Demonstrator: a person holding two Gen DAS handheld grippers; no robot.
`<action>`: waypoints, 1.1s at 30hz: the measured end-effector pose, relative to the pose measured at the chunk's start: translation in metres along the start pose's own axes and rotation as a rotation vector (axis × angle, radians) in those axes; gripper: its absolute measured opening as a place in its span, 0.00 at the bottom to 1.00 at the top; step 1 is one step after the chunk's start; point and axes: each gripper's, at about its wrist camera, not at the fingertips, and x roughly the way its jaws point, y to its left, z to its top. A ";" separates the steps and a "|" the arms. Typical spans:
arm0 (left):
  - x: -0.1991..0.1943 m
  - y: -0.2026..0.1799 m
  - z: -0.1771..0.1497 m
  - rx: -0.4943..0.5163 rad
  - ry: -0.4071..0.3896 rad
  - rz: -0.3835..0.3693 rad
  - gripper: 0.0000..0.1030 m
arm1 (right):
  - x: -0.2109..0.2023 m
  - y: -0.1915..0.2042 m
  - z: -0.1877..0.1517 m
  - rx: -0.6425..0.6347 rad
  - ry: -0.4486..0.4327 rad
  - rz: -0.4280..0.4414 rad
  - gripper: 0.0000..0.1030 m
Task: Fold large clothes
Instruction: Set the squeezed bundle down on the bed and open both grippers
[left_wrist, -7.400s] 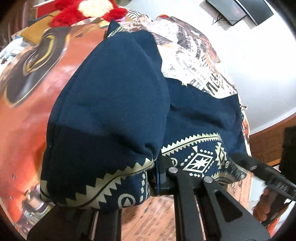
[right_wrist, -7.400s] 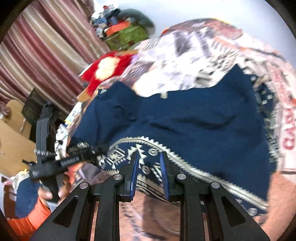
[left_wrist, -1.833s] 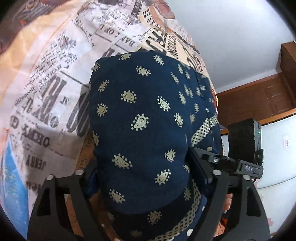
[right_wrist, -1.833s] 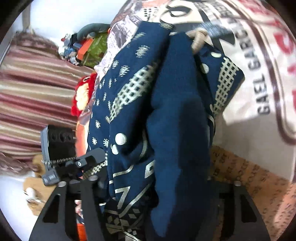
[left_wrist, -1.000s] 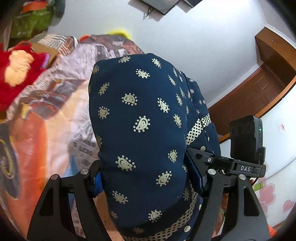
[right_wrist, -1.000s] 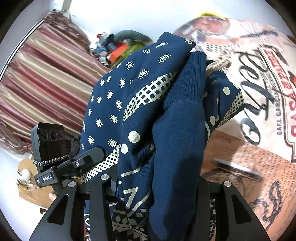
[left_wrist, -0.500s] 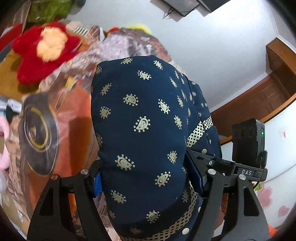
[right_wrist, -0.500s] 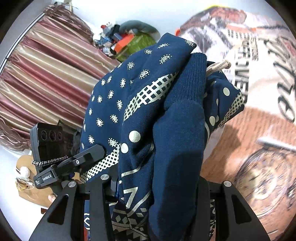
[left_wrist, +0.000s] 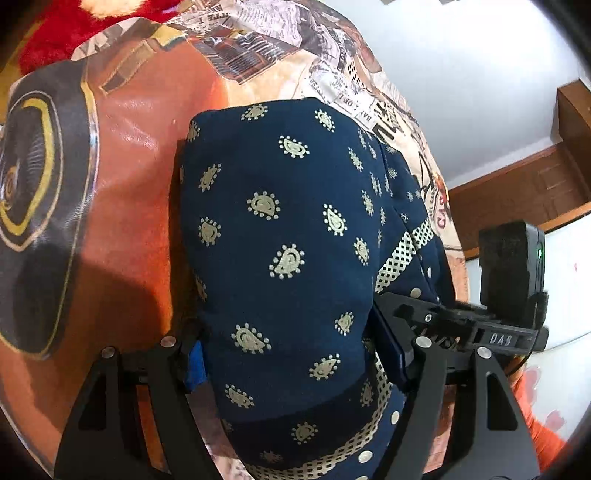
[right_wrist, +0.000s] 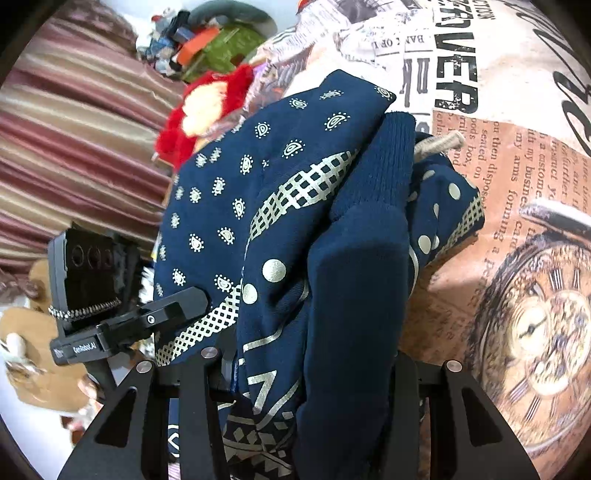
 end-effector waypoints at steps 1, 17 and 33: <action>0.000 0.000 -0.002 0.009 -0.002 0.002 0.73 | 0.003 -0.002 0.002 -0.007 0.007 -0.001 0.41; -0.068 -0.053 -0.042 0.240 -0.211 0.329 0.73 | -0.035 0.005 -0.011 -0.111 0.021 -0.114 0.61; -0.006 -0.077 -0.123 0.389 -0.070 0.488 0.87 | -0.005 0.023 -0.055 -0.437 0.131 -0.383 0.93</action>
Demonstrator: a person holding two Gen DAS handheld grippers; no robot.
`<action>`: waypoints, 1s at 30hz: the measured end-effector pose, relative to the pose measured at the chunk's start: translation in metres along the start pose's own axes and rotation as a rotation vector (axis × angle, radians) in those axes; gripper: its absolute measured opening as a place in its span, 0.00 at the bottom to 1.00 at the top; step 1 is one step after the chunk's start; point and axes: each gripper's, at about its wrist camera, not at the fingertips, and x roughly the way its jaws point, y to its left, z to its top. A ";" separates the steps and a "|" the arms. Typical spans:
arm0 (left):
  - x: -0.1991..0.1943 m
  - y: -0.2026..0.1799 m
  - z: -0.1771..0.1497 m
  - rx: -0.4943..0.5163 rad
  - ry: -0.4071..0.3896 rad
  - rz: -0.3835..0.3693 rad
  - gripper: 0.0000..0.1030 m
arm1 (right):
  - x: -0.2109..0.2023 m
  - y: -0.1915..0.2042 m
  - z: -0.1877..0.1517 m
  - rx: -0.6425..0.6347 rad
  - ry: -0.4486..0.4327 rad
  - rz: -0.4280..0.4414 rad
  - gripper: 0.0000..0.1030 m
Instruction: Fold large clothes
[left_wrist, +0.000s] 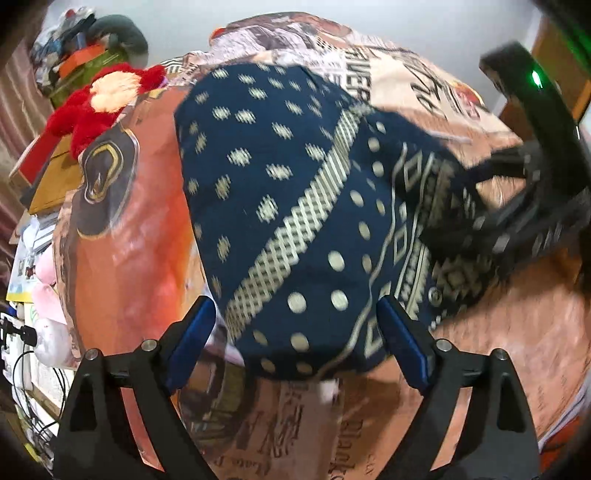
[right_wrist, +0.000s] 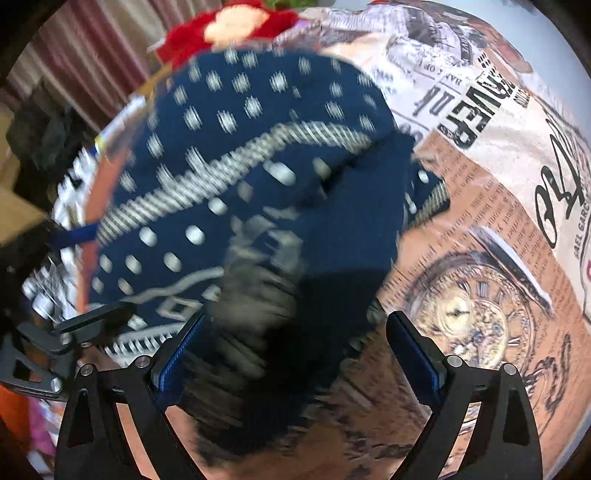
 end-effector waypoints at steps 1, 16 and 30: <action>0.000 0.001 -0.004 -0.011 -0.001 -0.001 0.89 | 0.001 -0.004 -0.003 -0.002 0.008 0.015 0.93; -0.053 -0.001 -0.020 -0.044 -0.080 0.122 0.92 | -0.066 -0.033 -0.053 0.111 -0.126 0.021 0.96; -0.232 -0.024 0.013 -0.170 -0.555 0.150 0.92 | -0.228 0.035 -0.090 0.096 -0.632 0.003 0.96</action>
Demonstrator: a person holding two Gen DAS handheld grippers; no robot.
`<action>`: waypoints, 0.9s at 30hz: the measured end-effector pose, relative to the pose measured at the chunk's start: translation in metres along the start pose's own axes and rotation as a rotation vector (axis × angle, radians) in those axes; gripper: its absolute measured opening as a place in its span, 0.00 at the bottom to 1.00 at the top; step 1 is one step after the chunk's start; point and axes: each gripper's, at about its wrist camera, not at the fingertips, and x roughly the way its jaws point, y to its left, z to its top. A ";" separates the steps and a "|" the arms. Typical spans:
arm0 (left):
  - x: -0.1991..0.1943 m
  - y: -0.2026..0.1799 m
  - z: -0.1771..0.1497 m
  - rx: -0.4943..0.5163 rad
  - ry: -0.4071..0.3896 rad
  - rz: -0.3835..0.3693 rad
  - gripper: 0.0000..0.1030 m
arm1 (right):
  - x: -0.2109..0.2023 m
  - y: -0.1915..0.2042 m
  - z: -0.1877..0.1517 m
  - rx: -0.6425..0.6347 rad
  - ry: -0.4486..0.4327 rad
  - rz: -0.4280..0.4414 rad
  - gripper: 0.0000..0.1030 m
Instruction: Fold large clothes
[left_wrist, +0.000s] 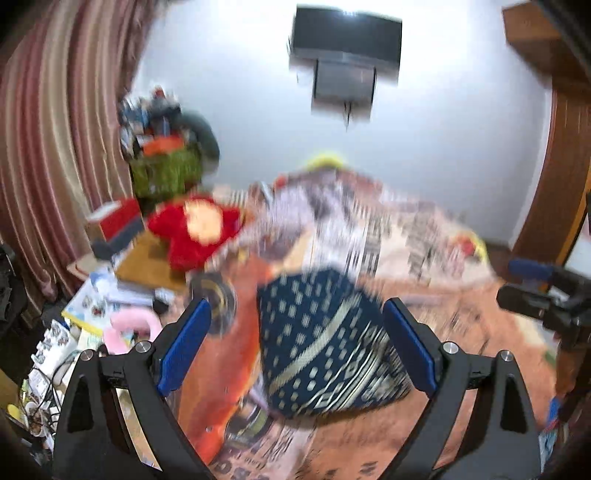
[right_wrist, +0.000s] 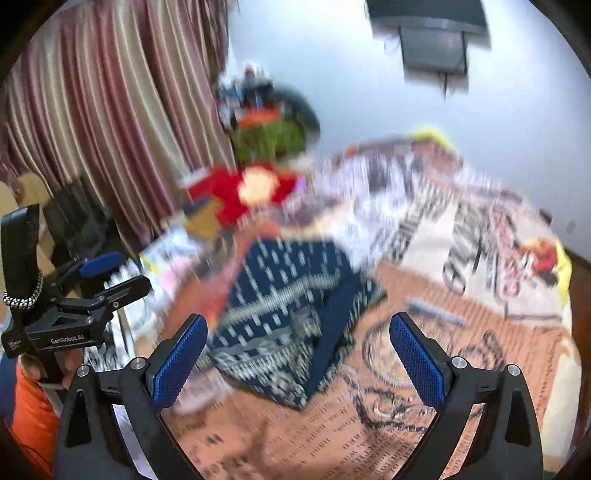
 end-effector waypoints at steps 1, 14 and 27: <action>-0.015 -0.002 0.007 -0.004 -0.038 -0.009 0.92 | -0.017 0.006 0.004 -0.002 -0.054 0.002 0.96; -0.146 -0.051 0.007 0.033 -0.385 0.005 0.92 | -0.158 0.064 -0.001 -0.043 -0.482 -0.009 0.96; -0.150 -0.053 -0.023 0.015 -0.369 0.042 0.92 | -0.173 0.086 -0.040 -0.030 -0.515 -0.110 0.99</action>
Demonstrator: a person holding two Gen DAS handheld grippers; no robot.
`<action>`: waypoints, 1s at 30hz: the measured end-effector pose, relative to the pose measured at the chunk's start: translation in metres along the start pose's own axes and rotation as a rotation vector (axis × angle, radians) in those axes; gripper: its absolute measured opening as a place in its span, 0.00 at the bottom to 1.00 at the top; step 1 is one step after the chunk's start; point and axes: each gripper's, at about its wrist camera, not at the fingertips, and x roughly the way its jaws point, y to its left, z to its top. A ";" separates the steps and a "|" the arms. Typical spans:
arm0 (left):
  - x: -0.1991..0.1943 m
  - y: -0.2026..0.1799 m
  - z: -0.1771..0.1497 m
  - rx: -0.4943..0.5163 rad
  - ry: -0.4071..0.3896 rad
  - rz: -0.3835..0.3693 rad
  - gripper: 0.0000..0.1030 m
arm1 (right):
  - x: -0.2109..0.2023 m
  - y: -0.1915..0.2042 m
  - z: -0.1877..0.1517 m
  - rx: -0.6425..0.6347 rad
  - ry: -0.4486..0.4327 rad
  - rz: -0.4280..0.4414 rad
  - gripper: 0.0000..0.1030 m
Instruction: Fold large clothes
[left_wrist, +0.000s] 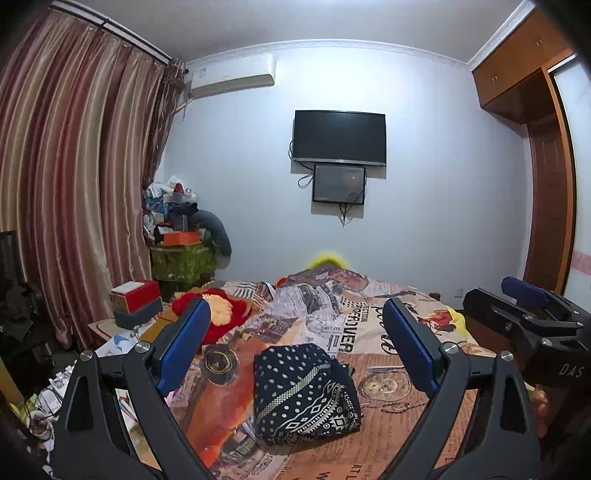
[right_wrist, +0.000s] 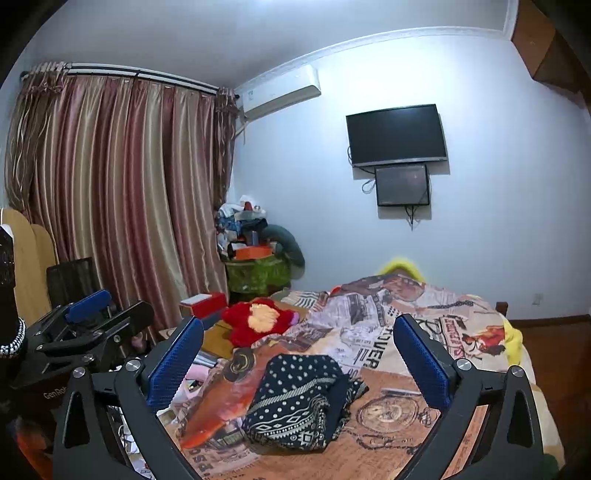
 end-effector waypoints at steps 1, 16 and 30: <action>0.002 0.001 -0.001 -0.003 0.005 -0.005 0.92 | 0.000 -0.001 -0.001 0.004 0.002 -0.002 1.00; 0.012 0.006 -0.007 -0.025 0.046 -0.011 0.92 | 0.002 -0.006 -0.005 0.036 0.030 -0.012 1.00; 0.021 0.009 -0.009 -0.030 0.064 -0.025 0.92 | 0.005 -0.009 -0.009 0.060 0.047 -0.025 1.00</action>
